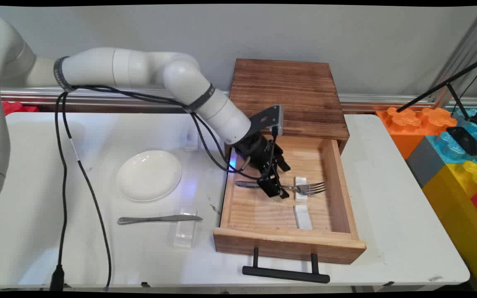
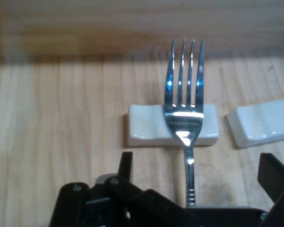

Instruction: Pick up the knife from the right of the white plate

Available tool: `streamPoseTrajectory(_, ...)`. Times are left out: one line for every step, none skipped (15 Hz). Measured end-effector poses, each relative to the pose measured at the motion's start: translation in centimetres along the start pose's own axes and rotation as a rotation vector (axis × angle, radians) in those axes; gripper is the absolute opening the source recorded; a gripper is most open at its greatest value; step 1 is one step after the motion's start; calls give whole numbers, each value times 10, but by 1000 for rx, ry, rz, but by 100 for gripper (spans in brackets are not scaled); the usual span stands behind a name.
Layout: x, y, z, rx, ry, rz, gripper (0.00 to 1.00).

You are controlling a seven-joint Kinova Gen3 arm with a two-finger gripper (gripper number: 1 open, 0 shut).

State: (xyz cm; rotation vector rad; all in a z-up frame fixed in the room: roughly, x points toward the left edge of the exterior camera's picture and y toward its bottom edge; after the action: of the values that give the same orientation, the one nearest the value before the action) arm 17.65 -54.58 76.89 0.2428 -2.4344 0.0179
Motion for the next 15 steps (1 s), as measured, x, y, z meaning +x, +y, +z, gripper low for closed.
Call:
streamPoseTrajectory(2, 0, -2, 4, 0, -3, 100)
streamPoseTrajectory(6, -1, -7, 9, -3, -8, 100)
streamPoseTrajectory(10, -1, -13, 16, -8, -13, 100)
streamPoseTrajectory(15, -1, -20, 22, -14, -17, 100)
streamPoseTrajectory(19, -1, -25, 28, -20, -23, 100)
streamPoseTrajectory(21, 0, -29, 32, -23, -27, 100)
streamPoseTrajectory(26, 1, -36, 37, -30, -34, 100)
streamPoseTrajectory(30, 4, -43, 41, -38, -41, 100)
streamPoseTrajectory(34, 7, -50, 43, -48, -45, 100)
streamPoseTrajectory(37, 10, -56, 45, -58, -44, 100)
streamPoseTrajectory(41, 13, -64, 50, -67, -43, 100)
streamPoseTrajectory(43, 16, -72, 58, -75, -44, 100)
streamPoseTrajectory(44, 19, -79, 66, -81, -45, 100)
streamPoseTrajectory(44, 21, -83, 71, -84, -46, 100)
streamPoseTrajectory(44, 24, -91, 80, -89, -46, 100)
